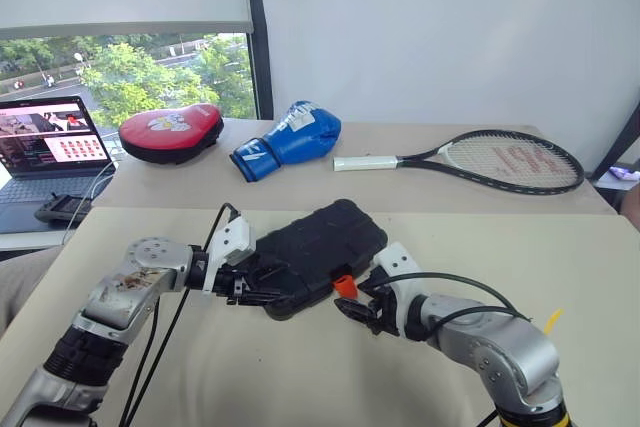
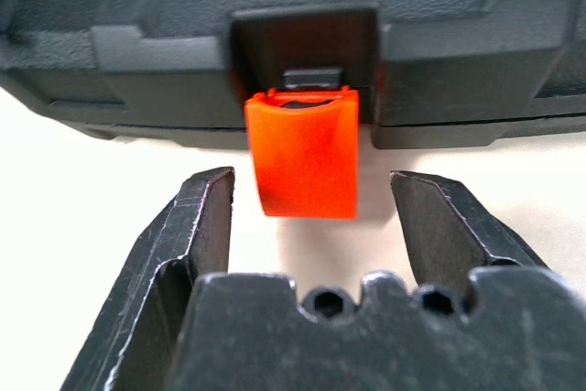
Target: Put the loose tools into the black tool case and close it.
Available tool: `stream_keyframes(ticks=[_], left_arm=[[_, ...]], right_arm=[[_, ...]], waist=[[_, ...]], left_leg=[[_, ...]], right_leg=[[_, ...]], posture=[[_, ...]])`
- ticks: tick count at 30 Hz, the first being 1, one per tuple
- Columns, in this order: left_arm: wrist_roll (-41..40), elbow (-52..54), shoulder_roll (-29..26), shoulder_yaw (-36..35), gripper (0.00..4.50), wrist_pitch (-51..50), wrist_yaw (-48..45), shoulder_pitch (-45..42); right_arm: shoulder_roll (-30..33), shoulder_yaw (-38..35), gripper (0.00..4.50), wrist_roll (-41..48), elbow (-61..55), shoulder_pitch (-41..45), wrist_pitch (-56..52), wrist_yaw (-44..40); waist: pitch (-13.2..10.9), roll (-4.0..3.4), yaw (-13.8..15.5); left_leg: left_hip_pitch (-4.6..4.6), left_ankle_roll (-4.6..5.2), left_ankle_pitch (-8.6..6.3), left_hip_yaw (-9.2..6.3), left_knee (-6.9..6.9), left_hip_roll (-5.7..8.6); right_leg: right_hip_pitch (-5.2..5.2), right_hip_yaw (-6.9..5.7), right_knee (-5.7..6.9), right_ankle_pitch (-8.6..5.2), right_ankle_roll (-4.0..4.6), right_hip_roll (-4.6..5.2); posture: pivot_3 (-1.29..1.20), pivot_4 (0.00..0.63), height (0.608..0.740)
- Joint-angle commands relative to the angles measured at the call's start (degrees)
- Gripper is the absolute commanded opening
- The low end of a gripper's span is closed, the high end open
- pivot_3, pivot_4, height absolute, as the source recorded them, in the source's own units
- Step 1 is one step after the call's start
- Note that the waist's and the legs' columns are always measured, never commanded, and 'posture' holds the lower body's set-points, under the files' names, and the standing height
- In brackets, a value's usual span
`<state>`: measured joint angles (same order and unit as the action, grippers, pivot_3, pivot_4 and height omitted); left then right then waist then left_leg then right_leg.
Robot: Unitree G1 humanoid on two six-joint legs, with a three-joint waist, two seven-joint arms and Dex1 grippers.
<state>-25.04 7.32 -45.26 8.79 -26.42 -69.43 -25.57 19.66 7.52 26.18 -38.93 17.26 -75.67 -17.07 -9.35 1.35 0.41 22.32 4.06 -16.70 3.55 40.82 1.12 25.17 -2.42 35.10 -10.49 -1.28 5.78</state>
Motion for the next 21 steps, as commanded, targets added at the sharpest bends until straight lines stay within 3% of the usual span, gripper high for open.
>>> stream_keyframes(ticks=[1,4,8,21], left_arm=[[0.5,0.4,-0.5,-0.6,3.35,0.3,-0.8,0.8],[0.6,0.5,-0.7,-0.9,3.46,0.4,-1.0,0.9],[0.6,0.7,-0.7,-1.3,3.46,0.3,-1.2,1.0],[1.3,0.3,-0.9,-1.3,3.46,0.8,-2.0,0.9]], right_arm=[[0.0,-0.2,3.17,1.0,-1.6,-0.1,-0.1,-0.2],[-0.1,0.1,2.49,0.5,-0.8,0.2,0.5,0.0],[0.5,0.9,1.16,0.2,-0.7,0.3,0.7,-0.2],[1.8,0.8,1.15,-0.6,0.0,2.7,7.5,-2.3]], waist=[[0.0,0.00,0.0],[0.0,0.00,-0.1],[0.0,0.00,-0.1],[0.0,0.00,-0.5]], left_leg=[[0.00,0.00,0.00,0.00,0.00,0.00],[0.00,0.00,0.00,0.00,0.00,0.00],[-0.01,0.00,0.00,0.00,0.00,-0.01],[-0.01,0.00,0.00,0.00,0.00,-0.02]], right_leg=[[0.00,0.00,0.00,0.00,0.00,0.00],[0.00,0.00,0.00,0.00,0.00,0.00],[0.00,0.00,0.00,0.00,0.00,-0.01],[0.00,0.00,0.03,0.00,-0.01,-0.01]], posture=[[0.00,0.150,0.740],[0.00,0.150,0.740],[0.00,0.150,0.740],[0.00,0.150,0.740]])
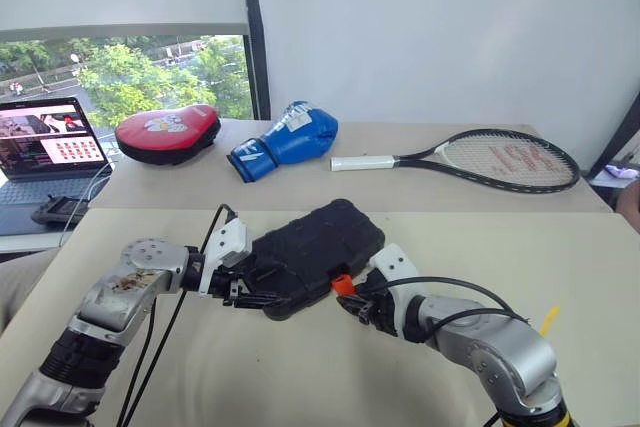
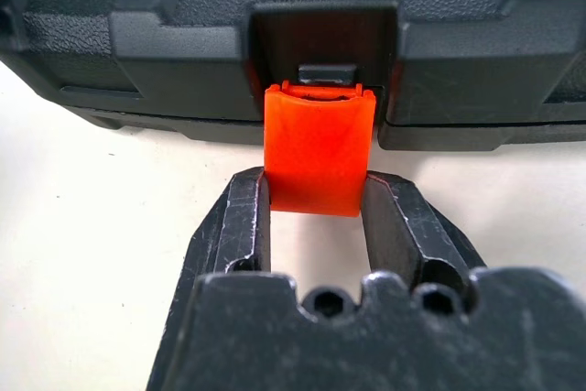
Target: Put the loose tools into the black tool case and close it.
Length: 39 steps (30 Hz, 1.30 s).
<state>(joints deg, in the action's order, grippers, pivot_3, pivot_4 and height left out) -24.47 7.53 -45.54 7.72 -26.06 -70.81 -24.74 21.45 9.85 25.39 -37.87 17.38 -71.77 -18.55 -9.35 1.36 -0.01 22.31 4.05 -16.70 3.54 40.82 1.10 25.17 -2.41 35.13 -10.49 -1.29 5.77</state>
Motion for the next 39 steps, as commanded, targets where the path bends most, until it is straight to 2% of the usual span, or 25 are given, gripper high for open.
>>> stream_keyframes(ticks=[1,9,11,14,18,19,21,23,26,27,31,39], left_arm=[[0.8,0.0,-0.6,0.0,3.46,0.5,-0.9,-0.1],[1.5,0.0,0.0,0.5,3.46,0.4,-1.2,-0.8],[1.6,0.0,0.2,0.5,3.46,0.2,-1.1,-0.9],[1.6,0.3,0.2,0.4,3.46,-0.1,-0.9,-0.7],[1.7,0.3,0.4,0.2,3.46,-0.3,-0.5,-0.5],[1.7,0.4,0.4,0.2,3.46,-0.3,-0.4,-0.4],[1.7,0.5,0.6,0.3,3.46,-0.3,-0.2,-0.4],[1.9,0.6,0.8,0.4,3.46,-0.3,-0.1,-0.3],[2.0,0.5,1.1,0.6,3.46,-0.3,0.0,-0.5],[2.1,0.5,1.1,0.6,3.46,-0.3,0.0,-0.6],[2.3,0.6,1.3,0.8,3.46,-0.3,0.0,-0.6],[2.4,1.1,1.8,1.0,3.46,-0.5,0.4,0.3]], right_arm=[[0.3,-0.9,1.15,-0.5,0.7,3.1,4.6,-1.1],[0.9,2.3,1.15,-2.8,9.9,6.2,9.1,-3.2],[2.5,2.9,2.17,-1.9,9.6,6.1,9.7,-5.7],[5.0,2.3,3.08,-2.0,6.7,4.8,9.3,-6.3],[9.8,-4.8,3.08,4.4,-1.2,1.3,3.8,-10.0],[10.9,-5.8,2.50,5.7,-2.4,0.7,2.8,-10.8],[12.5,-6.3,2.05,7.9,-3.6,0.2,1.5,-12.4],[12.8,-5.5,1.26,8.8,-2.9,0.8,1.0,-13.0],[13.1,-0.5,0.25,6.6,1.4,4.0,2.2,-13.1],[12.4,1.9,0.12,5.2,4.4,6.0,2.9,-12.8],[8.8,8.9,0.12,-1.8,19.0,14.9,9.2,-11.9],[7.5,10.3,0.12,-4.6,28.1,21.8,16.3,-18.5]], waist=[[0.0,0.00,-0.1],[0.0,0.00,-0.7],[0.0,0.00,-0.7],[0.0,0.00,-0.6],[0.0,0.00,-0.2],[0.0,0.00,-0.2],[0.0,0.00,-0.2],[0.0,0.00,-0.2],[0.0,0.00,-0.2],[0.0,0.00,-0.2],[0.0,0.00,-0.4],[0.0,0.00,-0.7]], left_leg=[[0.00,0.00,0.00,0.00,0.00,0.00],[-0.07,0.25,-0.14,0.00,0.01,-0.02],[-0.09,0.25,-0.14,0.00,0.01,-0.04],[-0.06,0.25,-0.14,0.00,0.01,-0.03],[0.00,0.11,-0.06,-0.02,0.00,-0.03],[0.02,0.09,-0.05,-0.01,0.01,-0.02],[0.02,0.13,-0.08,0.00,0.02,-0.01],[-0.01,0.41,-0.24,0.00,0.03,-0.02],[-0.03,0.46,-0.27,-0.01,0.02,-0.03],[-0.04,0.45,-0.26,-0.01,0.03,-0.03],[-0.06,0.39,-0.22,0.00,0.07,-0.01],[0.06,0.00,0.02,0.01,0.05,-0.01]], right_leg=[[0.00,0.00,0.00,0.00,0.00,0.00],[-0.03,0.02,0.05,0.03,0.01,-0.03],[-0.04,0.03,0.07,0.04,0.02,-0.04],[-0.02,0.03,0.08,0.04,0.02,-0.03],[0.00,0.00,-0.01,0.02,0.00,0.00],[-0.01,0.01,-0.04,0.00,-0.03,0.01],[-0.04,0.02,-0.09,0.00,-0.04,0.03],[-0.05,0.03,-0.09,0.01,-0.06,0.04],[-0.05,0.03,-0.04,0.01,-0.05,0.04],[-0.04,0.03,-0.02,0.02,-0.04,0.04],[-0.05,0.04,-0.01,0.05,0.01,0.02],[0.01,0.02,-0.04,0.06,0.00,0.00]], posture=[[0.00,0.150,0.740],[0.00,0.150,0.740],[0.00,0.150,0.740],[0.00,0.150,0.740],[0.00,0.150,0.740],[0.00,0.150,0.740],[0.00,0.150,0.740],[0.00,0.150,0.740],[0.00,0.150,0.740],[0.00,0.150,0.740],[0.00,0.150,0.740],[0.00,0.150,0.740]])
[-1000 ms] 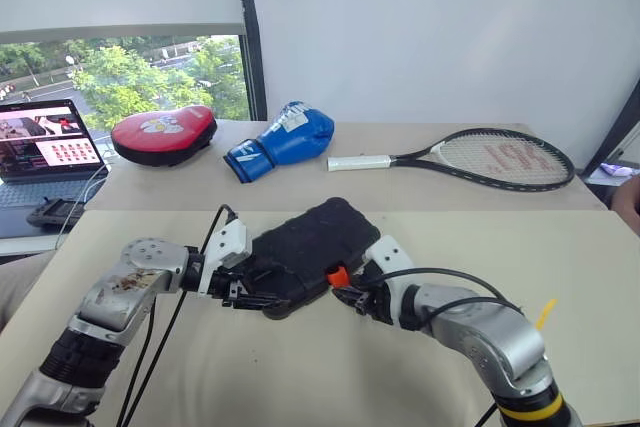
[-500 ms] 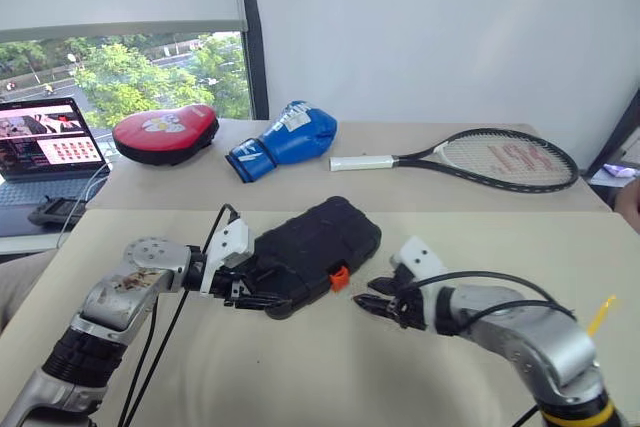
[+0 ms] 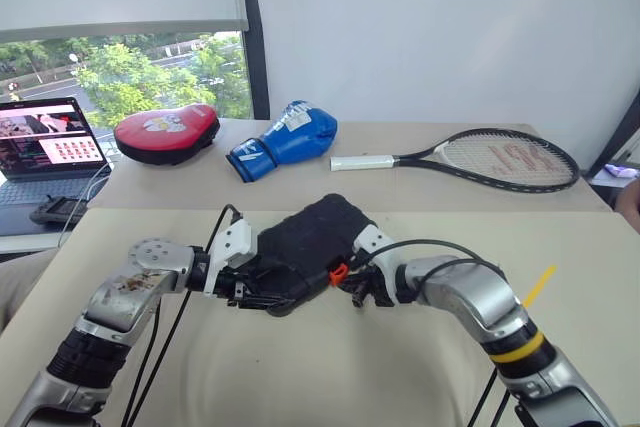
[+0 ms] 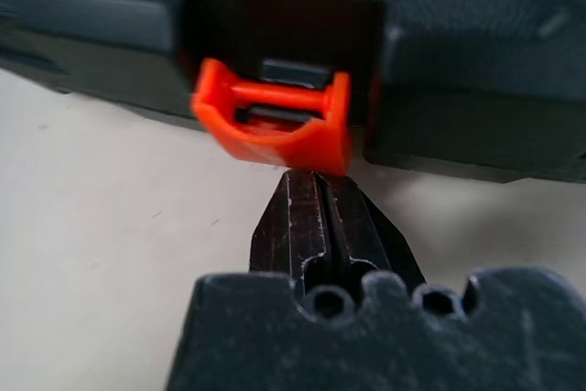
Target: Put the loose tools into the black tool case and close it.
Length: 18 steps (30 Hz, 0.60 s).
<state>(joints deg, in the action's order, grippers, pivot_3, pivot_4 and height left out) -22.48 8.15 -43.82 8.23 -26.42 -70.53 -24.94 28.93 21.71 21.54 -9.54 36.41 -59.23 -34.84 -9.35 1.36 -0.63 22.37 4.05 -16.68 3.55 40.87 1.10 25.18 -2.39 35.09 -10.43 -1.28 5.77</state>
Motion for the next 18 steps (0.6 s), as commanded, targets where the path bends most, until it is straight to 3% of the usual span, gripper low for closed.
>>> stream_keyframes(ticks=[1,12,18], left_arm=[[0.4,0.5,0.1,0.5,3.46,-0.1,0.1,0.5],[3.1,-1.5,0.1,2.7,3.46,1.9,-0.4,0.7],[3.5,-2.2,0.6,2.9,3.46,2.0,0.0,0.8]], right_arm=[[0.1,-1.4,0.12,-0.8,0.0,3.1,4.1,-2.8],[1.9,0.4,0.12,-2.6,-0.4,9.8,4.4,-10.4],[3.2,0.4,0.12,-4.1,-0.1,8.9,4.5,-11.7]], waist=[[0.0,0.00,-0.2],[0.0,-0.01,-0.4],[0.0,-0.02,-0.3]], left_leg=[[0.00,0.03,-0.02,0.00,0.00,0.00],[-0.03,0.25,-0.15,0.00,-0.02,-0.05],[-0.11,0.27,-0.16,-0.01,-0.04,-0.07]], right_leg=[[0.00,0.00,0.00,0.00,0.00,0.00],[0.08,0.03,0.10,0.01,0.00,-0.01],[0.03,0.03,0.14,0.01,0.02,-0.01]], posture=[[0.00,0.150,0.740],[0.00,0.150,0.740],[0.00,0.150,0.740]])
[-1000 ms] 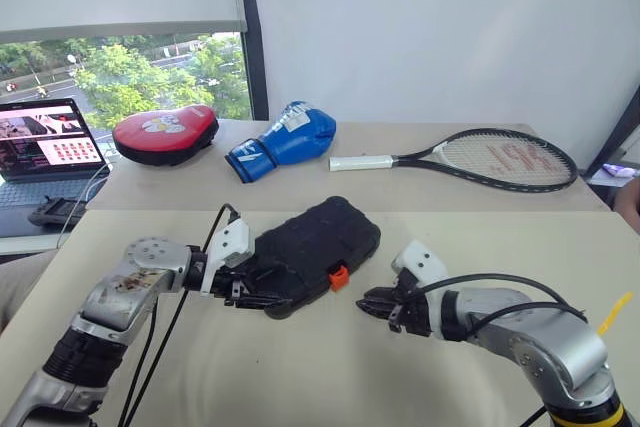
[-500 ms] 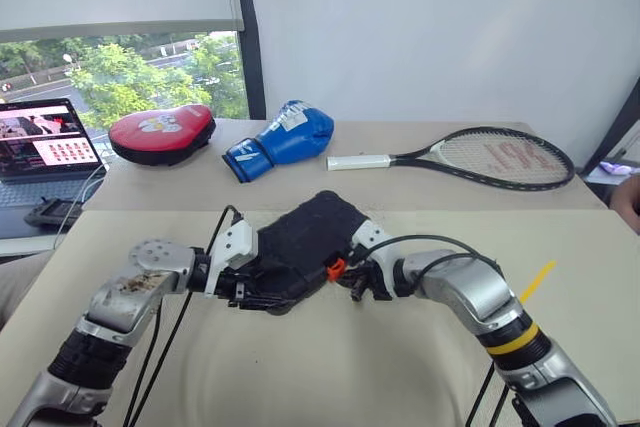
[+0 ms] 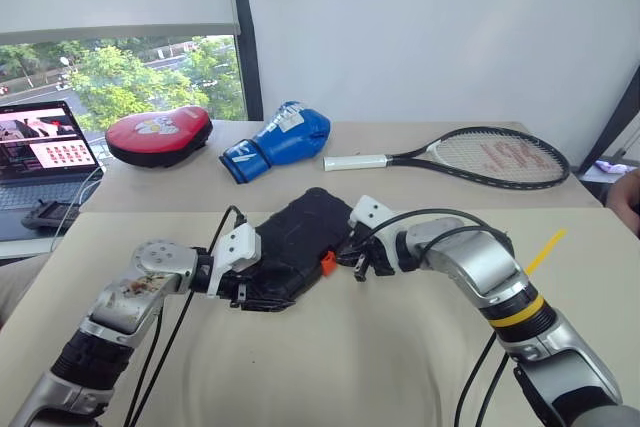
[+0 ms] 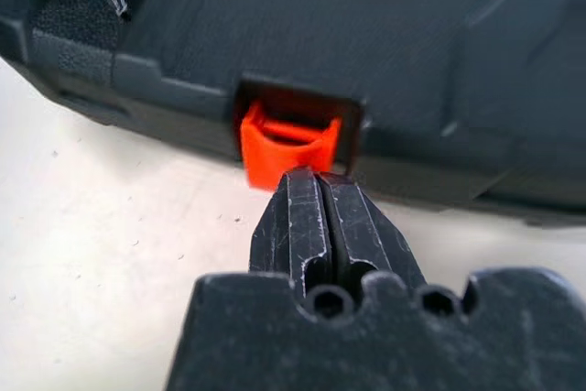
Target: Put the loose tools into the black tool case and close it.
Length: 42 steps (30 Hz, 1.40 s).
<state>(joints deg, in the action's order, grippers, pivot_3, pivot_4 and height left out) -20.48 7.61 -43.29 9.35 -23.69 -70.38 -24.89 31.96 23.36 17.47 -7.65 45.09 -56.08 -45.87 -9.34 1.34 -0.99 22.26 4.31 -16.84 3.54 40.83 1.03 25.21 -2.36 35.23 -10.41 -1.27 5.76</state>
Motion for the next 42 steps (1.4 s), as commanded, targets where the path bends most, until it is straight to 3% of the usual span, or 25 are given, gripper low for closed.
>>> stream_keyframes(ticks=[1,14,23,25,26,27,31,37,39,42], left_arm=[[1.5,-1.8,0.1,1.8,3.46,-0.6,-0.1,0.7],[1.7,-2.8,1.2,1.6,3.46,0.2,0.3,0.8],[-2.4,0.1,4.9,-4.6,3.46,-0.5,6.1,3.1],[-3.9,2.1,7.6,-8.8,3.46,1.5,10.5,5.3],[-6.3,3.6,7.3,-10.5,3.46,-0.7,10.3,6.4],[-9.0,5.2,7.0,-12.4,3.46,-3.7,10.6,7.6],[-16.4,12.2,5.9,-18.4,4.49,-9.2,12.1,13.8],[-21.1,20.9,3.4,-29.3,4.50,-11.0,13.7,30.4],[-21.5,21.4,3.4,-31.8,4.50,-10.8,14.9,33.8],[-18.5,20.8,4.1,-32.0,4.50,-8.5,16.6,37.2]], right_arm=[[0.0,-1.6,0.12,0.1,-2.2,0.1,1.2,-0.7],[-7.9,-5.9,0.12,0.1,2.5,-4.0,3.9,2.3],[-6.3,-16.7,0.12,3.6,-18.7,-21.0,9.4,5.8],[-6.1,-22.2,0.62,4.5,-25.1,-25.6,13.2,7.1],[-5.9,-25.1,0.76,6.2,-27.9,-27.5,12.5,7.7],[-5.3,-27.2,1.16,7.5,-30.3,-29.2,11.9,7.7],[-1.2,-34.1,2.48,10.9,-35.7,-36.3,12.1,6.1],[5.8,-52.6,4.45,15.6,-39.7,-54.9,15.2,-1.7],[6.7,-58.0,4.45,15.1,-39.4,-60.3,17.8,-3.6],[6.9,-60.4,4.45,13.4,-38.3,-66.6,22.8,-6.3]], waist=[[0.0,0.00,0.1],[0.0,0.00,-0.3],[0.0,-0.02,0.5],[0.0,-0.01,0.7],[0.0,0.00,0.8],[0.0,0.01,0.9],[0.0,0.00,0.9],[0.0,-0.02,1.3],[0.0,-0.02,1.8],[0.0,-0.04,2.1]], left_leg=[[0.01,0.00,0.00,0.00,0.00,0.00],[-0.23,-0.06,0.03,0.00,-0.02,-0.09],[0.03,-0.26,0.15,-0.03,0.00,0.00],[0.04,-0.27,0.15,-0.04,0.00,0.02],[0.06,-0.24,0.13,-0.04,-0.01,0.02],[0.06,-0.22,0.11,-0.05,-0.01,0.02],[0.08,-0.25,0.12,-0.05,-0.04,0.01],[0.04,-0.04,-0.03,-0.04,-0.10,0.02],[0.01,0.22,-0.18,-0.05,-0.08,0.02],[-0.16,0.22,-0.19,-0.04,-0.04,0.01]], right_leg=[[0.00,0.00,0.00,0.00,0.00,0.00],[-0.10,0.03,0.15,0.09,0.15,-0.04],[0.05,0.02,0.09,0.08,0.11,0.08],[0.01,0.01,-0.05,0.11,0.04,0.13],[0.01,0.01,-0.11,0.11,0.02,0.16],[0.00,-0.01,-0.13,0.10,-0.02,0.19],[0.03,-0.02,-0.16,0.08,-0.04,0.26],[-0.06,-0.01,-0.25,0.03,-0.11,0.43],[-0.10,0.00,-0.25,0.02,-0.10,0.45],[-0.26,0.01,-0.27,-0.05,-0.11,0.46]], posture=[[0.00,0.150,0.740],[0.00,0.150,0.740],[0.00,0.150,0.740],[0.00,0.150,0.740],[0.00,0.150,0.740],[0.00,0.150,0.740],[0.00,0.150,0.740],[0.00,0.150,0.740],[0.00,0.150,0.740],[0.00,0.150,0.740]])
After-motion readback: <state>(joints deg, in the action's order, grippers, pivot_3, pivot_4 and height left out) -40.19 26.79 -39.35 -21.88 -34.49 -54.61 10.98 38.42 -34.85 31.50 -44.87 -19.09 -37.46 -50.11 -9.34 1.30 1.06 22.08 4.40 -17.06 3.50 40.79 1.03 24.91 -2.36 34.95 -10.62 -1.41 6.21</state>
